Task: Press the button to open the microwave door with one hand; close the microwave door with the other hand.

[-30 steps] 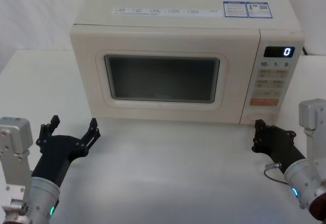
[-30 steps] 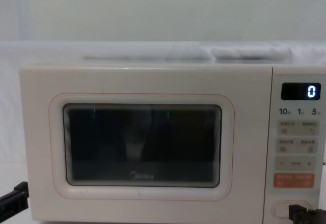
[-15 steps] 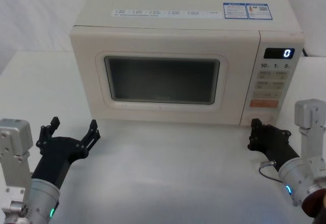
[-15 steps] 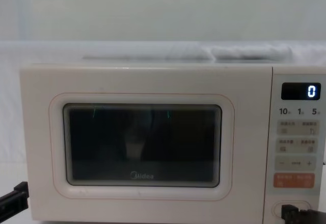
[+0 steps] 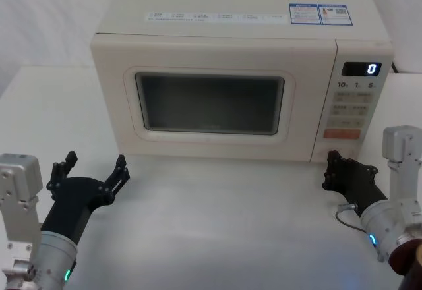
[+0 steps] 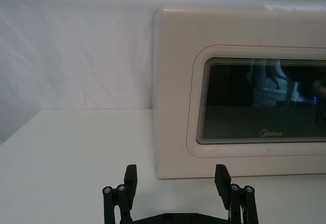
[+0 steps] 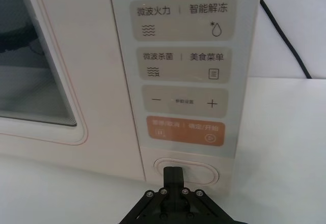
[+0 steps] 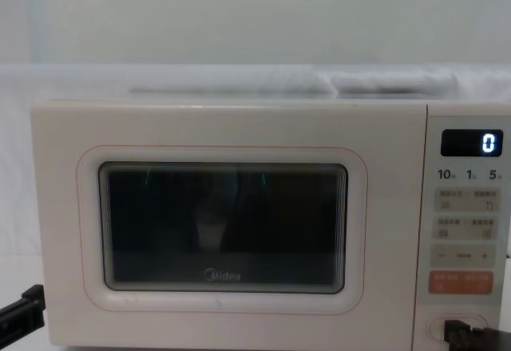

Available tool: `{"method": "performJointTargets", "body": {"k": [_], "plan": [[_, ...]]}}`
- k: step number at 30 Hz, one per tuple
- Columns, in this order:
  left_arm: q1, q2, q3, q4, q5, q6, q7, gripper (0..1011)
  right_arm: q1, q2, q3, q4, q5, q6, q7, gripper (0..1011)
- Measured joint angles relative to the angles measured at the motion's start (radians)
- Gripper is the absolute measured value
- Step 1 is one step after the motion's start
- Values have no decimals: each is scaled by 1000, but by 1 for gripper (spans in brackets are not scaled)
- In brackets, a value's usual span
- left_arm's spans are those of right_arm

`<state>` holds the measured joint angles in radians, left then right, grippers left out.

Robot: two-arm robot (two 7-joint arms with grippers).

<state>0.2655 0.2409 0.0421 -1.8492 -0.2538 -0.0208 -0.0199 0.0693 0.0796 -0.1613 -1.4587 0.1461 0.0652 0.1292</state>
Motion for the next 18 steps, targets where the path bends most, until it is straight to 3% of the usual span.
{"method": "performJointTargets", "body": {"k": [18], "plan": [[0,0,0,0,0,0,0,1001,19,-12,14,34,-4,-11,-19,0]]}}
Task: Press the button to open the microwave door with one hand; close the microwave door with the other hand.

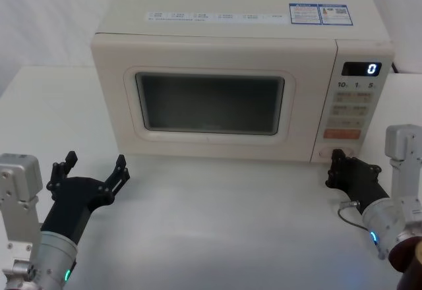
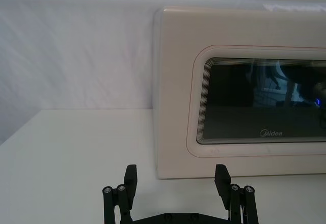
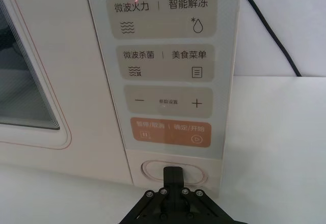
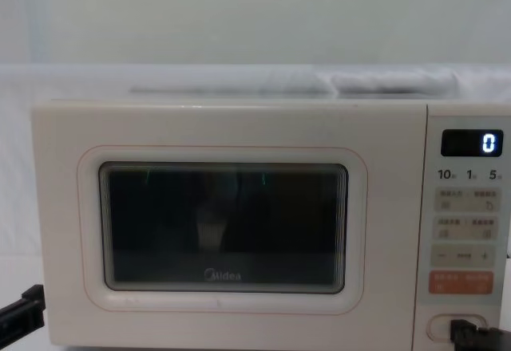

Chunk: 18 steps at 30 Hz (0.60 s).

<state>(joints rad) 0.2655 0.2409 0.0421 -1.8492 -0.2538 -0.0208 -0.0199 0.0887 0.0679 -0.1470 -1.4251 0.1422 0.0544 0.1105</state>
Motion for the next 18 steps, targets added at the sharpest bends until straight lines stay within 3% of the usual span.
{"method": "performJointTargets", "body": {"k": [18], "plan": [[0,0,0,0,0,0,0,1001,30,-19,-9,37,-14,-13,-3,0]]}}
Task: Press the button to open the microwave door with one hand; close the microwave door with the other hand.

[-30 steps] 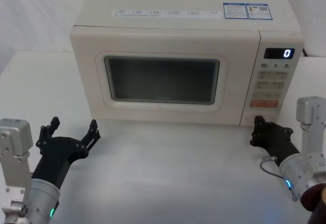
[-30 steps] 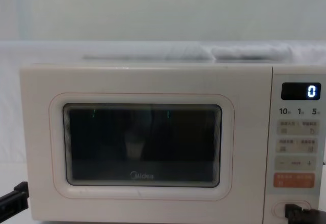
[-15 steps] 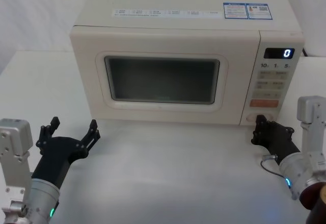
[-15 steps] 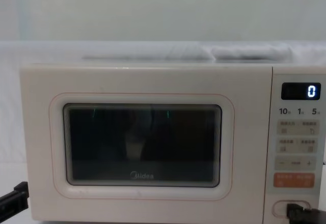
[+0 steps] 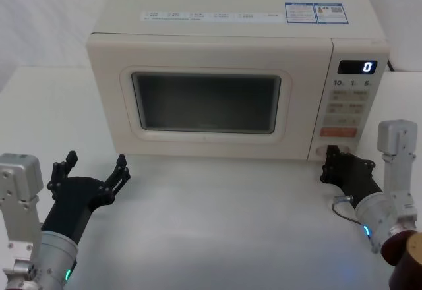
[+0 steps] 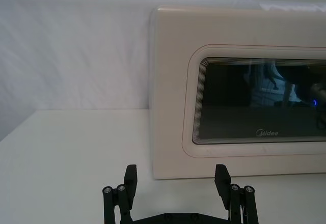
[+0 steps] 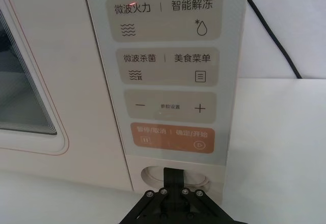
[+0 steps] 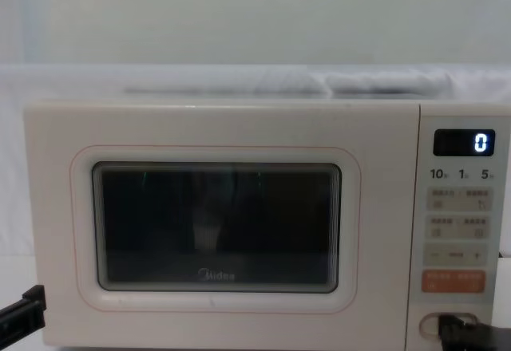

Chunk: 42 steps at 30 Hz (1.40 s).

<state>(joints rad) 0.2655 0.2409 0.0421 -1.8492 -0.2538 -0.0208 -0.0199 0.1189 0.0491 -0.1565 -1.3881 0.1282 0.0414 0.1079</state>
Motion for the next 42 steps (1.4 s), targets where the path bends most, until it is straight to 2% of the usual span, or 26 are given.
{"method": "performJointTargets", "body": {"k": [17,29,42], "plan": [[0,0,0,0,0,0,0,1001,33,-23,-20,40,-12,-15,0,0],[0,0,0,0,0,0,0,1001,37,-27,-18,44,-17,-15,-3,0],[0,0,0,0,0,0,0,1001,-7,-14,-5,-10,-18,-2,-6,0]]}}
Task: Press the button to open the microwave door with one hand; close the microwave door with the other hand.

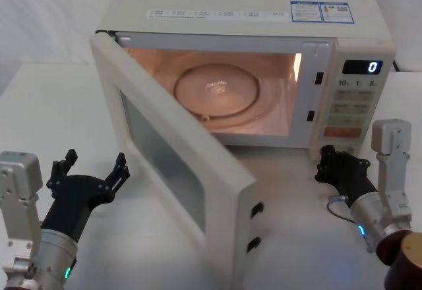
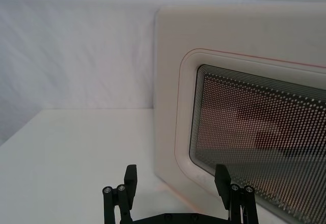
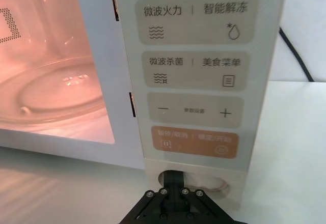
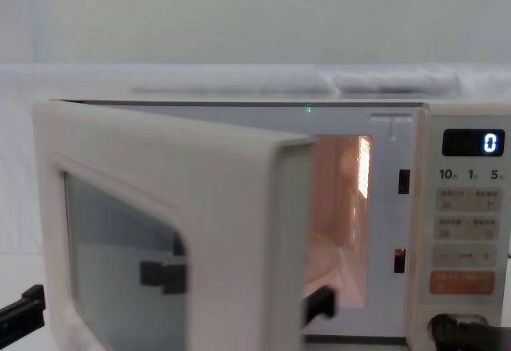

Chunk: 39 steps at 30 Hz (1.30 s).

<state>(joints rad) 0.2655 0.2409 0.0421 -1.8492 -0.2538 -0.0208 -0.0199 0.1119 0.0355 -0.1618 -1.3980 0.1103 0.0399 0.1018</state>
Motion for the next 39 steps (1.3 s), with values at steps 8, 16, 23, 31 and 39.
{"method": "performJointTargets", "body": {"k": [8,16,23,31,39], "plan": [[0,0,0,0,0,0,0,1001,-35,14,14,-47,0,17,-1,0],[0,0,0,0,0,0,0,1001,-61,28,22,-83,3,39,8,0],[0,0,0,0,0,0,0,1001,-91,46,27,-140,15,52,22,0],[0,0,0,0,0,0,0,1001,-128,65,40,-232,26,53,24,0],[0,0,0,0,0,0,0,1001,-160,92,64,-318,37,53,29,0]]}}
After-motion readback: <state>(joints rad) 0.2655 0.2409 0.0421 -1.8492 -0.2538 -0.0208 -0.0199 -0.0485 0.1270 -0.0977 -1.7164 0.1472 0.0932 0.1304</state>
